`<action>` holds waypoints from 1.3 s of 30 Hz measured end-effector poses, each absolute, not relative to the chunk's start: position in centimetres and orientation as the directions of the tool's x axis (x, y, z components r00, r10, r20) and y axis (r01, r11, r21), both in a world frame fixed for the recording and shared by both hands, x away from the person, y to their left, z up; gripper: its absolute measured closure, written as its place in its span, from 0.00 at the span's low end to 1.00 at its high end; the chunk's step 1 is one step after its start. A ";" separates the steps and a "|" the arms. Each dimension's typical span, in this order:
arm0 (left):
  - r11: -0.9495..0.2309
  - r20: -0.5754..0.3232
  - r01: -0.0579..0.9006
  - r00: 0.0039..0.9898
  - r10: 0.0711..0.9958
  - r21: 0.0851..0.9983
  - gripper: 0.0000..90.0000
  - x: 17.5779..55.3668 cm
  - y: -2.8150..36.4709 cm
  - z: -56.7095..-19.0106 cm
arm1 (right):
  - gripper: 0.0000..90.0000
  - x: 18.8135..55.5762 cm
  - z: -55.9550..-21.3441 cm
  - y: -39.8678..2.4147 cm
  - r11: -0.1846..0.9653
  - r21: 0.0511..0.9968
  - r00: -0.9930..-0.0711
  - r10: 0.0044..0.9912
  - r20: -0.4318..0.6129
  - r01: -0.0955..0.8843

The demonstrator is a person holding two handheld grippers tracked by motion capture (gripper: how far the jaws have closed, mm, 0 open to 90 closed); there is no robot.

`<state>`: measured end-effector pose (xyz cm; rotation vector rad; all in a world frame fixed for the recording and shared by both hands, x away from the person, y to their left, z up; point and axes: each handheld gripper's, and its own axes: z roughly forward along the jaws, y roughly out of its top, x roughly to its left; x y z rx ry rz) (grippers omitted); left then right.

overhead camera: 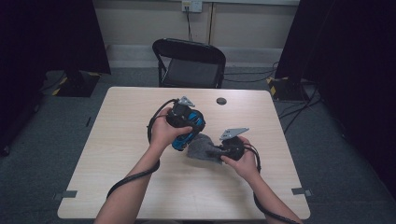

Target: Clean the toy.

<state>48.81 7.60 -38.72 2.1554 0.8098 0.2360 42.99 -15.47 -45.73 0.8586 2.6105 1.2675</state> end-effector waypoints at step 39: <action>-0.552 -0.118 0.444 0.842 0.527 0.706 0.28 46.7 5.7 -40.8 | 0.79 45.9 -41.8 -19.4 0.378 0.804 -0.746 0.655 0.118 0.459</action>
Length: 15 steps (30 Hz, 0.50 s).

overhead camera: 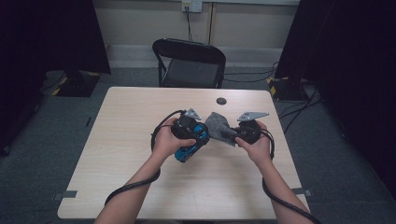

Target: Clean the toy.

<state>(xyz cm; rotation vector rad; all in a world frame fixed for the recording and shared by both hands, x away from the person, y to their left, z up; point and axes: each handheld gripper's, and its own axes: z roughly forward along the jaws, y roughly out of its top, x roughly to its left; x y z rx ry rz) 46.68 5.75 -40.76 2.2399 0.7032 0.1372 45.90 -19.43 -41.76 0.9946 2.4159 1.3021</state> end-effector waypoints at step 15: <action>-0.557 -0.122 0.454 0.839 0.531 0.696 0.28 46.8 5.6 -41.5 | 0.80 45.4 -41.5 -18.5 0.377 0.816 -0.771 0.624 0.126 0.438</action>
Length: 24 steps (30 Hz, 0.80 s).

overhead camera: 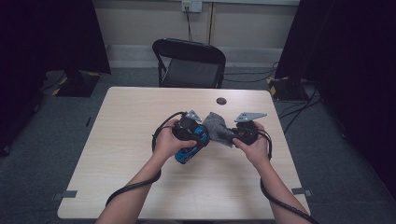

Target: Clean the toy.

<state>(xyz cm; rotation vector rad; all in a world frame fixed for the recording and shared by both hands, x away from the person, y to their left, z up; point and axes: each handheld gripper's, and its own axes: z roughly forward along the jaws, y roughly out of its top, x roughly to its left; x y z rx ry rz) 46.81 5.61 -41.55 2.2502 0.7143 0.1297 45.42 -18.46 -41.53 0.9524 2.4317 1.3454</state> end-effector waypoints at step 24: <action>-0.546 -0.133 0.471 0.828 0.545 0.692 0.28 47.3 5.9 -41.5 | 0.80 44.8 -42.6 -17.7 0.374 0.815 -0.800 0.575 0.169 0.441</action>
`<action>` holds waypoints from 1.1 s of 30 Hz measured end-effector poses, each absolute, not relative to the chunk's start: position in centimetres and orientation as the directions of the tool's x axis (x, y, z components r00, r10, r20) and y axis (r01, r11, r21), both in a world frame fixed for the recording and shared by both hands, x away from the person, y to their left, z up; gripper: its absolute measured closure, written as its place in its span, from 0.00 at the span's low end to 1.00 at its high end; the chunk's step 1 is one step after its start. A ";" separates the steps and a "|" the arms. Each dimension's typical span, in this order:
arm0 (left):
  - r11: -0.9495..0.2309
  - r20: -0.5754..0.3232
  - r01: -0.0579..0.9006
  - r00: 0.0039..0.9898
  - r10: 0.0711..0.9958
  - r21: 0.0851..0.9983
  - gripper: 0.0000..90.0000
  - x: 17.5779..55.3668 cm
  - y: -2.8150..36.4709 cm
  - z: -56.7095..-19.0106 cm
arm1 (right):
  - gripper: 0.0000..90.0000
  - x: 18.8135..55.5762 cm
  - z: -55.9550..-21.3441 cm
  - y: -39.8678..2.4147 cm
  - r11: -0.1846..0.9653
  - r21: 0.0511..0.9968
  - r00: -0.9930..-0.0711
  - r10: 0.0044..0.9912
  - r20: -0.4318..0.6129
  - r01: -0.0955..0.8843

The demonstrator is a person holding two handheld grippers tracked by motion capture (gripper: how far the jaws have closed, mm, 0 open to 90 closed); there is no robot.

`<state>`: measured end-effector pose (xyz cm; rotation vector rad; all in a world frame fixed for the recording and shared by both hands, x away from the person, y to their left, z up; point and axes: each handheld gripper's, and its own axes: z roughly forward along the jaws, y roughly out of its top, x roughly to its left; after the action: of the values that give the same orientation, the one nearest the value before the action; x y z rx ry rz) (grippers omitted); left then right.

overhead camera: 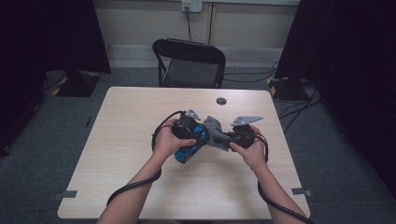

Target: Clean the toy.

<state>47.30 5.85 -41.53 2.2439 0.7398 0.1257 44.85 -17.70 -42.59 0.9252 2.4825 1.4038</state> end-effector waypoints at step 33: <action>-0.541 -0.132 0.492 0.810 0.571 0.682 0.28 48.1 6.1 -41.1 | 0.80 44.2 -44.1 -16.3 0.423 0.796 -0.822 0.547 0.157 0.433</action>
<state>48.07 6.05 -41.12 2.2468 0.7782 0.1365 44.16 -16.28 -44.08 0.8798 2.5420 1.3630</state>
